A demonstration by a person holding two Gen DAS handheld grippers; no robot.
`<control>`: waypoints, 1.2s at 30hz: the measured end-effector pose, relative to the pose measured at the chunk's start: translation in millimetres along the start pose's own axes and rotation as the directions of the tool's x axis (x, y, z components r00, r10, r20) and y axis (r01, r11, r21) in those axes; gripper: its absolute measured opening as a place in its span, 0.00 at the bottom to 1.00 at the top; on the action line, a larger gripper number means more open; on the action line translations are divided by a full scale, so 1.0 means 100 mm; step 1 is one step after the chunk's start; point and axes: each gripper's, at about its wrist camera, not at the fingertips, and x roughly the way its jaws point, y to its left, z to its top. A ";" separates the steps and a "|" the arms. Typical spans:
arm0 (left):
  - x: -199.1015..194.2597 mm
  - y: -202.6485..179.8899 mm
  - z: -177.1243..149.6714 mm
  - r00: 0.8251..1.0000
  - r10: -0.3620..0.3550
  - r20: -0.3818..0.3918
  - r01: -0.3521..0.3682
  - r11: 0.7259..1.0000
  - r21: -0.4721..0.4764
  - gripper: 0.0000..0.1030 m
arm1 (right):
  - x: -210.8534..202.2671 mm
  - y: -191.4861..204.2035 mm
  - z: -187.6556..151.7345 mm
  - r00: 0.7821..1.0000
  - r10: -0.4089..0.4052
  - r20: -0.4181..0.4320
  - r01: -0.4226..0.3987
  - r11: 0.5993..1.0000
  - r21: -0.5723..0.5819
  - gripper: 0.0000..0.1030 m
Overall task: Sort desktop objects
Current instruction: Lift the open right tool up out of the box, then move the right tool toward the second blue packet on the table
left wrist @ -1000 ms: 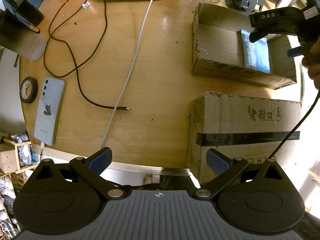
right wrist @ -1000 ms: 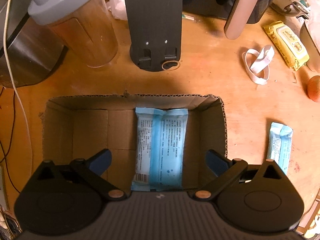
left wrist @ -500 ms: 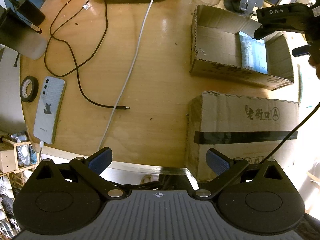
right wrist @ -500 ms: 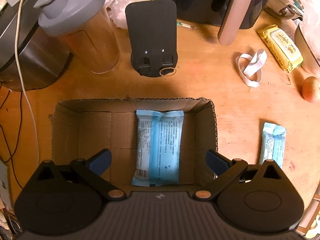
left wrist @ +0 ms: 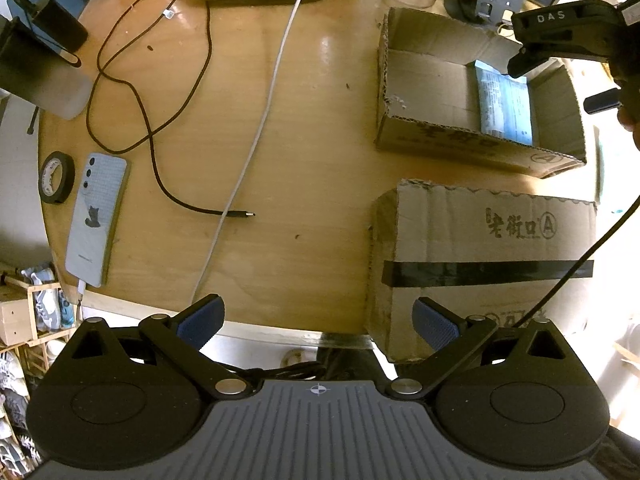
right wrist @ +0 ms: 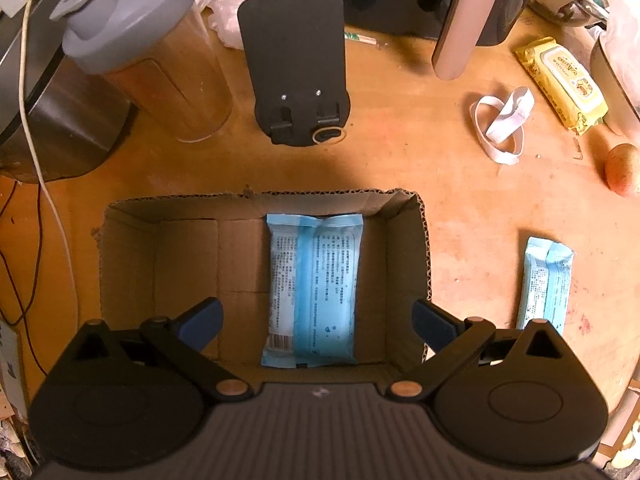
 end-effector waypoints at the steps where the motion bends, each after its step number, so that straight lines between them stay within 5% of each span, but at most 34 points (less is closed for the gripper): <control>1: 0.00 -0.01 0.00 1.000 0.000 0.000 0.000 1.000 0.000 1.00 | 0.01 0.00 0.00 1.000 0.002 -0.005 -0.002 1.000 0.001 1.00; 36: -0.03 -0.42 0.07 1.000 0.018 -0.001 -0.018 0.999 0.044 1.00 | -0.07 -0.86 0.07 1.000 -0.013 0.012 0.012 0.997 0.082 1.00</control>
